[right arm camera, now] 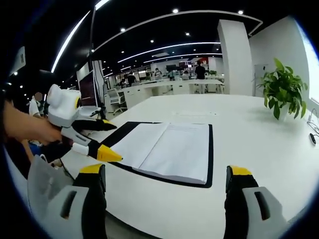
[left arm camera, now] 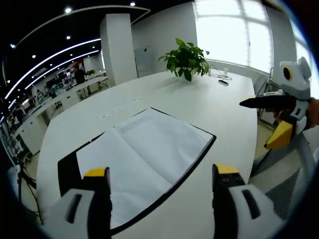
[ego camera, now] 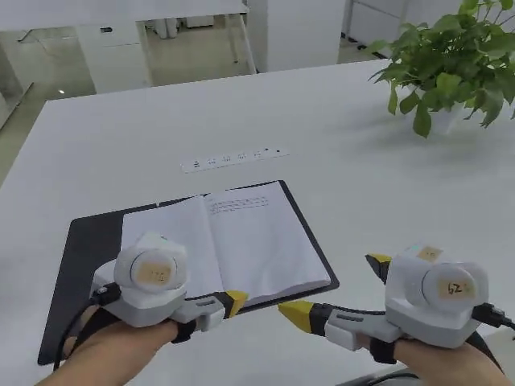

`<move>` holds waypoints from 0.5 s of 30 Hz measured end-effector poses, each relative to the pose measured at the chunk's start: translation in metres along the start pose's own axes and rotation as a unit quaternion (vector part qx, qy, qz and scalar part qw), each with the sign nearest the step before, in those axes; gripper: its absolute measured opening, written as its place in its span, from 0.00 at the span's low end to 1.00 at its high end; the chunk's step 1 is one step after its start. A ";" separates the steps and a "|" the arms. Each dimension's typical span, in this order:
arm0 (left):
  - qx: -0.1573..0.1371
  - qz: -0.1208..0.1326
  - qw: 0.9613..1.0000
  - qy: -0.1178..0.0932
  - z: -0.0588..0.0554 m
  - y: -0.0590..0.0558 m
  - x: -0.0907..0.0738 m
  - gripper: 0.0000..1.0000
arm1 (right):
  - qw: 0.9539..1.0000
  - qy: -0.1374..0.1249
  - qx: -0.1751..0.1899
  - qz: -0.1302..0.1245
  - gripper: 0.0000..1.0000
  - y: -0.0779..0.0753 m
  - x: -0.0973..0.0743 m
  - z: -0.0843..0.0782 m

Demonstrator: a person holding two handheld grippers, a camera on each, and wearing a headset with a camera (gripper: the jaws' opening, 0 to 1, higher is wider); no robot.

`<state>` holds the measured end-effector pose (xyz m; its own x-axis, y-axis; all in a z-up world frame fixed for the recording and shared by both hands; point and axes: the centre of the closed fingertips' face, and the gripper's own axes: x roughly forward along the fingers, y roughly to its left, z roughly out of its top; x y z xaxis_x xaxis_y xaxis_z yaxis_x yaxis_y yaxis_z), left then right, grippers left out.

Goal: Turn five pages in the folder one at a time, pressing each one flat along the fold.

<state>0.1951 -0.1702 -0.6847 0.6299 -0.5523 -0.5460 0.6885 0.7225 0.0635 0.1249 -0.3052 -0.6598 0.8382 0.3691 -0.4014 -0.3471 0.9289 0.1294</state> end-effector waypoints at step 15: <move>0.012 -0.018 1.000 0.003 0.006 -0.019 0.036 0.76 | 1.000 -0.006 0.002 0.000 1.00 0.000 -0.003 0.003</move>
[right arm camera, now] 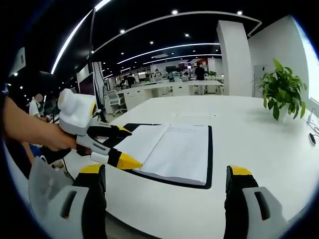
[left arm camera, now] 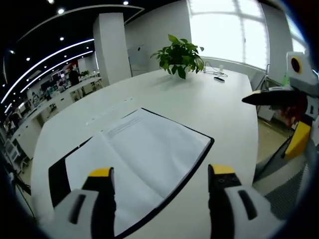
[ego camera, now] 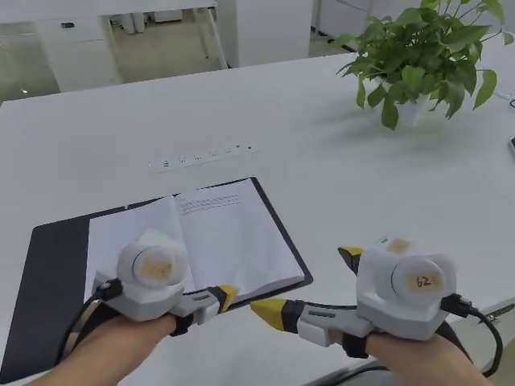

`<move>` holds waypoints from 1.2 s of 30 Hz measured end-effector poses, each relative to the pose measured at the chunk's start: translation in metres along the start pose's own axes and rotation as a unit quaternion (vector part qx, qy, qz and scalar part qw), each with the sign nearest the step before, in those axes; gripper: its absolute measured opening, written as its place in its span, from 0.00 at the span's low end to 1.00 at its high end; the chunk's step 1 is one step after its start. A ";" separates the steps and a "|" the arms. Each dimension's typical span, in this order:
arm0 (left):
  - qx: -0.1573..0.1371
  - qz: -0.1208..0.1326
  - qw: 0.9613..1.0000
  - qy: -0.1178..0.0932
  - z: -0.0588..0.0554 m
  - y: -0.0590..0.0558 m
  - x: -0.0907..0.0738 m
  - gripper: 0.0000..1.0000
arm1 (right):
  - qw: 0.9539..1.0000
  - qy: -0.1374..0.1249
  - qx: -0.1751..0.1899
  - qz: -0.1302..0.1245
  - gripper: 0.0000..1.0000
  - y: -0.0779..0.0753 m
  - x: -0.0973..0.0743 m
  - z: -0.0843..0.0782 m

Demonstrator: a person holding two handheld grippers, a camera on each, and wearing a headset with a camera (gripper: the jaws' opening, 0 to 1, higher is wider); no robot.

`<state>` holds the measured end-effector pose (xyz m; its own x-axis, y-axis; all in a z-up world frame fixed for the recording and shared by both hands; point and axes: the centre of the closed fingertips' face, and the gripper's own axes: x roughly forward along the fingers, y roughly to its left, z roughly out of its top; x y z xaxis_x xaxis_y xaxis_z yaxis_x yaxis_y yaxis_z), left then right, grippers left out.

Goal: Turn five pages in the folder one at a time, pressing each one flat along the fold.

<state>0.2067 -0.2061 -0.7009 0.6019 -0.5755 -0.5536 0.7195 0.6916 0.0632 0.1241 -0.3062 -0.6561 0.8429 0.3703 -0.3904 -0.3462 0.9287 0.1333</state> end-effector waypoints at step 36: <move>-0.044 -0.029 0.999 0.000 0.004 -0.043 0.101 0.56 | 0.999 0.001 0.046 -0.016 1.00 -0.021 -0.001 -0.010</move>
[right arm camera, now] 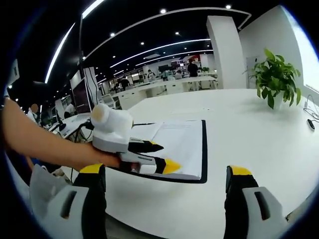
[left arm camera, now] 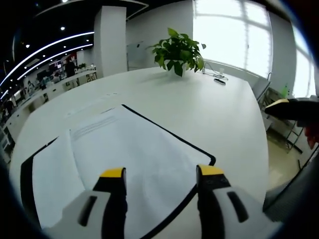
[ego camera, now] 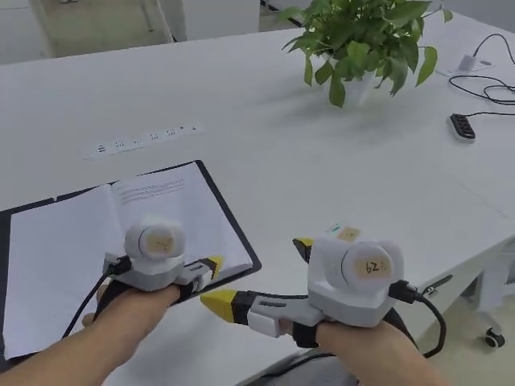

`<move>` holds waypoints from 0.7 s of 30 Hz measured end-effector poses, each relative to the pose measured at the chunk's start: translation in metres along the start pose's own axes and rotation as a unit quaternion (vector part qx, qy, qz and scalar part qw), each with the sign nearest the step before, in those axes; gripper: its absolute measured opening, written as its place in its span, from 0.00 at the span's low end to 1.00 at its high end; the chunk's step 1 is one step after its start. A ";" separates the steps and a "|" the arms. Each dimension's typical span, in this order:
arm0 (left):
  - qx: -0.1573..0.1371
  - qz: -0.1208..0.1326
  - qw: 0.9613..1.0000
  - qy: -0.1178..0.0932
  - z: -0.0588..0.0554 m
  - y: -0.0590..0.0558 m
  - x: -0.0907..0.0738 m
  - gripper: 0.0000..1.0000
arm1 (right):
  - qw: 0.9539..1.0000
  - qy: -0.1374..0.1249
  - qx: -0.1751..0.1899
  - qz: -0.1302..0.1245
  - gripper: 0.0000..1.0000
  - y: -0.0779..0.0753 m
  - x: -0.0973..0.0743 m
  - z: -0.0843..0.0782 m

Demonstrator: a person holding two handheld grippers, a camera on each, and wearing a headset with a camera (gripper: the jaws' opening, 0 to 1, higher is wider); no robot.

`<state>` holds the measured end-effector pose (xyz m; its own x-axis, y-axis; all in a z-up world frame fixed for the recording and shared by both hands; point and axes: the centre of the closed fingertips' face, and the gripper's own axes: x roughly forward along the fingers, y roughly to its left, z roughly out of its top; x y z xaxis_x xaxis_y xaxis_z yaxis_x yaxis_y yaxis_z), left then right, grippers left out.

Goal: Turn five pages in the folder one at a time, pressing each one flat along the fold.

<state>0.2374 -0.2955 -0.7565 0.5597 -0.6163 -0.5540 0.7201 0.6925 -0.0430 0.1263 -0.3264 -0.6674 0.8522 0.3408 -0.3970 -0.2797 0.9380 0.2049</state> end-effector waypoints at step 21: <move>-0.008 0.047 0.998 -0.045 -0.016 -0.001 0.020 0.53 | 1.000 0.010 0.027 -0.008 0.99 -0.011 0.001 -0.012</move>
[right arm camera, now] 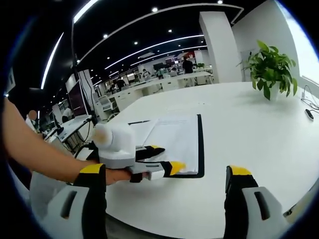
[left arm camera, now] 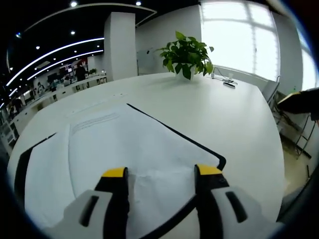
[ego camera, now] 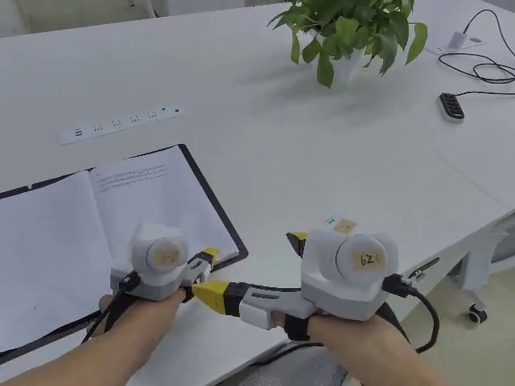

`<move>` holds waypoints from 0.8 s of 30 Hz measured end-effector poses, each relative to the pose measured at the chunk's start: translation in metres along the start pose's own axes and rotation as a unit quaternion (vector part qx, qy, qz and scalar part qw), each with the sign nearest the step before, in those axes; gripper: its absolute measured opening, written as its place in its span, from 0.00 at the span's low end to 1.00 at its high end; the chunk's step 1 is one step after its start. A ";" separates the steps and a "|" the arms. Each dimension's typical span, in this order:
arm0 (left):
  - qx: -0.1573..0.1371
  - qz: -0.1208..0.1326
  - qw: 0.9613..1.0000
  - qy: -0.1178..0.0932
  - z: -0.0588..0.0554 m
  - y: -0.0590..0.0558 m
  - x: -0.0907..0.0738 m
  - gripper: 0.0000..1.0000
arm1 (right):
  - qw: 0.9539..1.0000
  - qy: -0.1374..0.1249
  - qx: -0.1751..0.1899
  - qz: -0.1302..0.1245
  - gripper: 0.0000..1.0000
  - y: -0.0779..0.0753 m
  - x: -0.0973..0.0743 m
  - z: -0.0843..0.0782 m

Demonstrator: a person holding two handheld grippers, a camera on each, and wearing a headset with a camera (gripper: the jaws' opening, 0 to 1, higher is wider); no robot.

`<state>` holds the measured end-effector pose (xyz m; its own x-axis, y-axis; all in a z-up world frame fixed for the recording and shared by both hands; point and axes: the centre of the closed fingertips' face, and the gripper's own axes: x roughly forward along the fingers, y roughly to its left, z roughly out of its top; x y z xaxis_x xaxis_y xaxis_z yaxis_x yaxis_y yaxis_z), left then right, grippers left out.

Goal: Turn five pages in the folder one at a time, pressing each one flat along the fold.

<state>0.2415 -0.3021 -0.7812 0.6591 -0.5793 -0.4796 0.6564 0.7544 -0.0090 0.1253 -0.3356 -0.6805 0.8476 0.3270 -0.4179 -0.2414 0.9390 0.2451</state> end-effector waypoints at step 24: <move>-0.013 0.021 1.000 -0.009 0.000 0.030 -0.002 0.06 | 1.000 0.019 0.006 0.010 0.99 -0.007 0.010 -0.007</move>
<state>0.2599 -0.2790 -0.7804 0.6926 -0.5526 -0.4636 0.6188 0.7854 -0.0119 0.1324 -0.3377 -0.6921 0.8239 0.3499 -0.4458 -0.2522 0.9308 0.2645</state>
